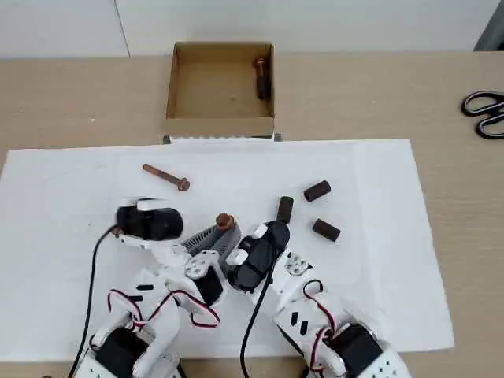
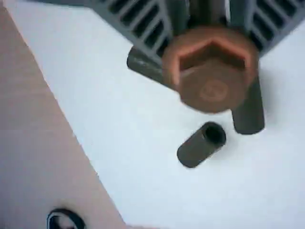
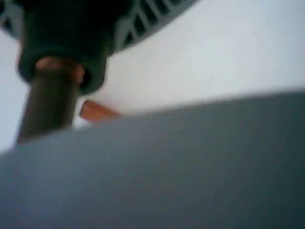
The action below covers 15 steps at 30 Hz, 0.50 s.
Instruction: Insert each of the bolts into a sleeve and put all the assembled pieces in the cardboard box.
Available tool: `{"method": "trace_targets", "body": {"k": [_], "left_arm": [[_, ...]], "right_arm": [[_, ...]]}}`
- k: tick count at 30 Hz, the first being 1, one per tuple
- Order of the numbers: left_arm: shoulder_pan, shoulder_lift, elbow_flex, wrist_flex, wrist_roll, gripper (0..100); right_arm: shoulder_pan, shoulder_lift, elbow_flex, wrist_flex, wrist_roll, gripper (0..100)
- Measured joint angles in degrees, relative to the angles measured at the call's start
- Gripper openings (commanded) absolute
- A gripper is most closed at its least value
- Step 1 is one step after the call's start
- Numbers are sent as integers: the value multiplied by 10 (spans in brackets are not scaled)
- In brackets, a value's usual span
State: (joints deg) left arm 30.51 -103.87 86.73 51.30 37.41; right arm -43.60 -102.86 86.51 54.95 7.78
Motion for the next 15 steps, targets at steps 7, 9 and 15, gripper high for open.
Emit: {"method": "trace_targets", "body": {"k": [7,9,15], "left_arm": [[33,-1,1,35,-29,6],[41,-1,-4,50,-34,6],[51,-3,0,62,-92,8]], "right_arm": [[-2,-1,0,-21,0,2],[-3,0,1,-22,0,2],[-4,0,1,-22,0,2]]}}
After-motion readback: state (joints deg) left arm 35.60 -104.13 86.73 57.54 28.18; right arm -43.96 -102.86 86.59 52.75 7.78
